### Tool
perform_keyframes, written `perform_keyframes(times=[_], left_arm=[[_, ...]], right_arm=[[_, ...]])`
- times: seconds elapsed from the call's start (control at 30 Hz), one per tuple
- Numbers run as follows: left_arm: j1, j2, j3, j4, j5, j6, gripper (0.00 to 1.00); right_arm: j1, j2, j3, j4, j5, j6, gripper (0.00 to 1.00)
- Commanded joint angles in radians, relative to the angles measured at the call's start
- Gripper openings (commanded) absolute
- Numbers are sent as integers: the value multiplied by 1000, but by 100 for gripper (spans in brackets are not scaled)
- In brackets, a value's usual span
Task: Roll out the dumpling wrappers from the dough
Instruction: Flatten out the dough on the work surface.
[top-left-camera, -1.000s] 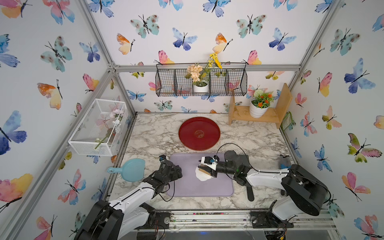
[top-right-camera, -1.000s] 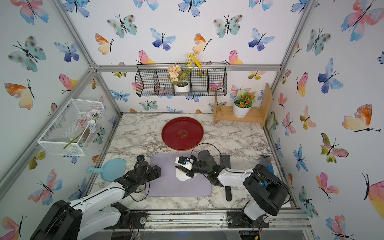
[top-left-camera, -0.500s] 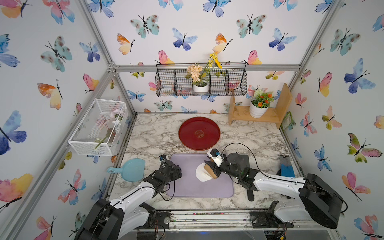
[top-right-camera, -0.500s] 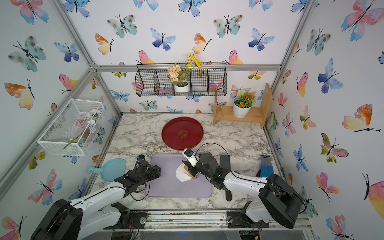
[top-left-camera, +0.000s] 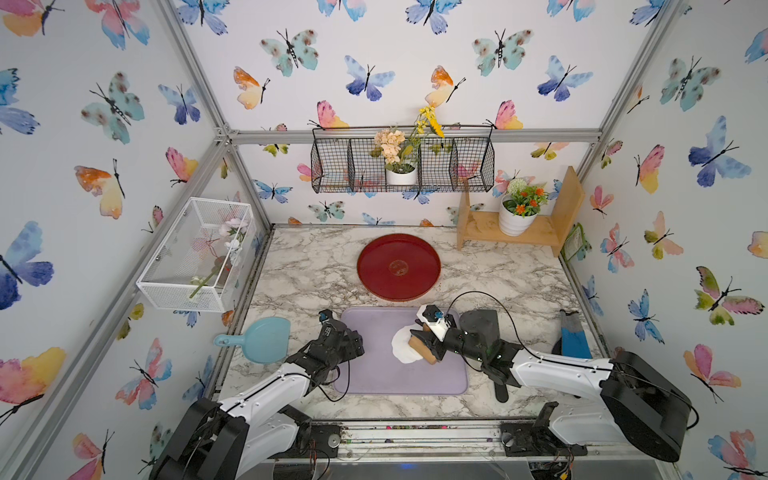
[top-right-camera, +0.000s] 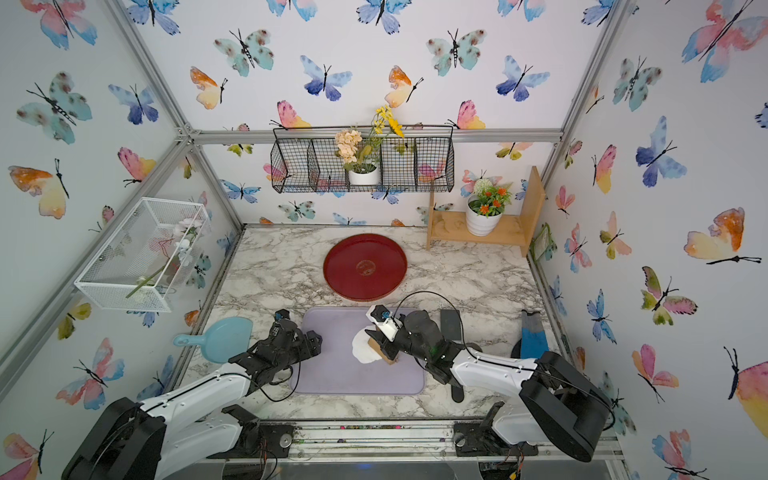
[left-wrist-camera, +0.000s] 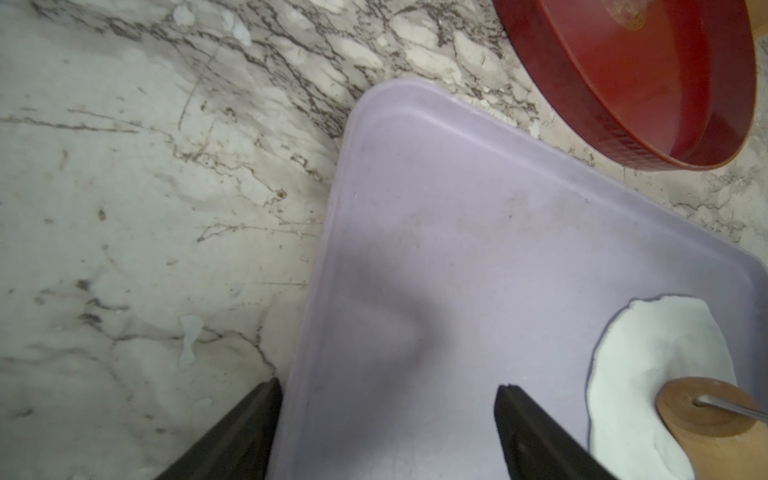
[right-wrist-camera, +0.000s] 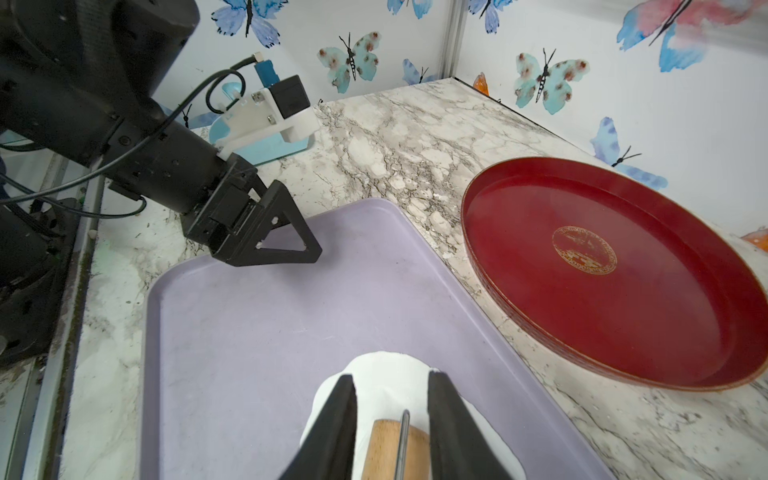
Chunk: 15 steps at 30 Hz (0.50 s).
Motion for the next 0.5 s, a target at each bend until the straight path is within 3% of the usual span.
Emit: perform_keyframes(times=[0.0, 0.2, 0.47], left_arm=[[0, 17, -1, -19, 51, -5, 85], [1, 18, 0, -19, 50, -8, 84], [1, 19, 5, -22, 48, -8, 84]], right_arm=[[38, 72, -1, -114, -105, -41, 1], [103, 158, 49, -255, -67, -114, 1], [174, 138, -81, -118, -10, -28, 1]])
